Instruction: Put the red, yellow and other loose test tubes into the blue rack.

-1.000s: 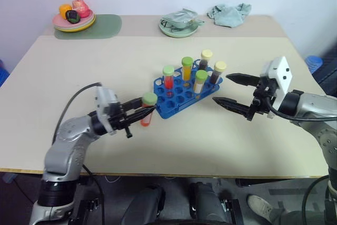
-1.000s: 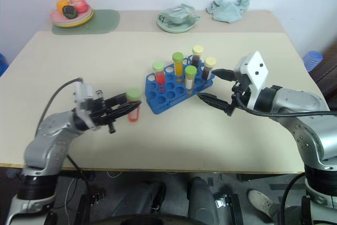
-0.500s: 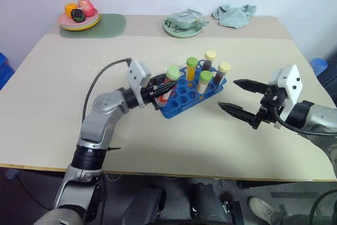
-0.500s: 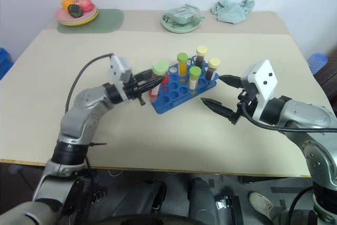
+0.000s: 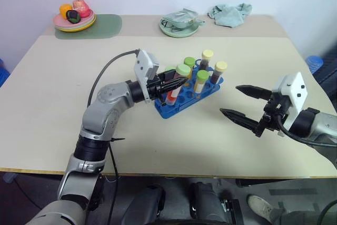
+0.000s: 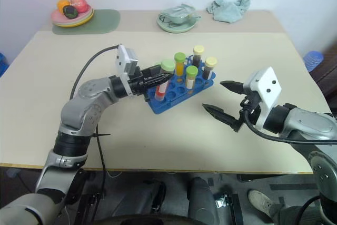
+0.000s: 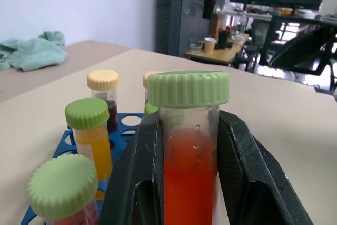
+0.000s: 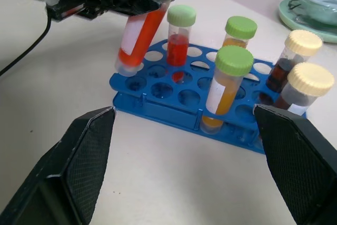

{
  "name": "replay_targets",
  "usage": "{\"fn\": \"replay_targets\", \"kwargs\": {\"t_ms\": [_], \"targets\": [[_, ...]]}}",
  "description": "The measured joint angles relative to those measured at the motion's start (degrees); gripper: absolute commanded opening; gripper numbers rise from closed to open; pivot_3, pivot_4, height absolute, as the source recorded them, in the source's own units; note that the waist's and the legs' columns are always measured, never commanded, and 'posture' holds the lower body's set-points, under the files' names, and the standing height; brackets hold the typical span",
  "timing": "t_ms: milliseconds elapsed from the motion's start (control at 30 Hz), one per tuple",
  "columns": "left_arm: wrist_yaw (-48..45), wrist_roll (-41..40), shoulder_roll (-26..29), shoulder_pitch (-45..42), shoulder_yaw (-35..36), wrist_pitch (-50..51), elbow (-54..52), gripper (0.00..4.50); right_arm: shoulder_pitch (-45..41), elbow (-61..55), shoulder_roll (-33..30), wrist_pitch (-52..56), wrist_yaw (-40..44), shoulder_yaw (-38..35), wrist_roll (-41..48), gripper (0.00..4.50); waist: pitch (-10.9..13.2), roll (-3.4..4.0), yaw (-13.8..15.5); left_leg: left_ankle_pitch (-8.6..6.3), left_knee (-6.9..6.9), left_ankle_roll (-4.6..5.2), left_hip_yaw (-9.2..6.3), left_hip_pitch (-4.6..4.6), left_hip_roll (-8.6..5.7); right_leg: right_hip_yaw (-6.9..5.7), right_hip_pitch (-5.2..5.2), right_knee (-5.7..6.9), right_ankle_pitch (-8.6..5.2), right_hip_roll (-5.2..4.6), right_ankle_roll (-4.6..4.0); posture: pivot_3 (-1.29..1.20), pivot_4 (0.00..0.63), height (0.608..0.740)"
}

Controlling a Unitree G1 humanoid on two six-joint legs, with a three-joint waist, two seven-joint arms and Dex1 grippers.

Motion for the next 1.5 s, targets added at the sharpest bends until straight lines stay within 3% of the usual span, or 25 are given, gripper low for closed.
{"fn": "replay_targets", "kwargs": {"t_ms": [333, 467, 767, 1033, 1500], "targets": [[5.89, 1.7, -3.13, -6.57, -4.0, 11.95, 0.98, 0.76, 2.55, -0.39, -0.8, -0.38, 0.27, -0.14, -0.33, 4.32, 0.01, -0.02, -0.23, 0.01, 0.0, -0.02, 0.01, 0.01, 0.01, 0.02, -0.02, 0.05, 0.0, 0.02, 0.0, 0.0, 0.15, 0.74], [5.88, 2.12, -3.13, -6.89, -4.7, 12.08, 1.67, 0.76, 2.53, -0.39, -0.74, -0.59, -0.32, -0.13, -0.33, 4.32, 0.01, -0.02, -0.16, 0.01, 0.0, -0.02, 0.0, 0.01, 0.01, 0.01, -0.02, 0.04, 0.0, 0.02, 0.0, 0.0, 0.15, 0.74], [5.21, 4.95, -7.19, 1.19, -2.72, -10.55, 8.47, 0.76, 3.43, -0.39, -0.27, -1.95, -0.87, -0.12, -0.5, 4.32, 0.01, -0.02, -0.11, 0.01, -0.01, -0.02, 0.01, 0.01, 0.01, 0.01, -0.01, 0.0, 0.0, 0.01, 0.0, 0.0, 0.15, 0.74], [4.85, 7.93, -9.74, 2.62, -2.34, -24.32, 15.54, 0.76, 3.49, -0.33, -0.22, -1.95, -1.22, 0.1, -0.38, 4.32, 0.0, -0.01, -0.1, 0.01, 0.0, -0.01, 0.01, 0.01, 0.0, 0.01, 0.0, 0.0, 0.0, 0.0, 0.0, 0.0, 0.15, 0.74], [3.99, 8.92, -11.4, 3.06, -2.43, -26.83, 18.35, 0.76, 14.65, -2.04, 0.39, -2.03, -0.02, -6.34, -0.06, 4.32, -0.02, -0.02, -0.09, 0.0, 0.01, 0.0, 0.01, 0.02, 0.0, 0.01, 0.02, 0.02, 0.0, 0.01, 0.01, 0.0, 0.15, 0.74]]}}
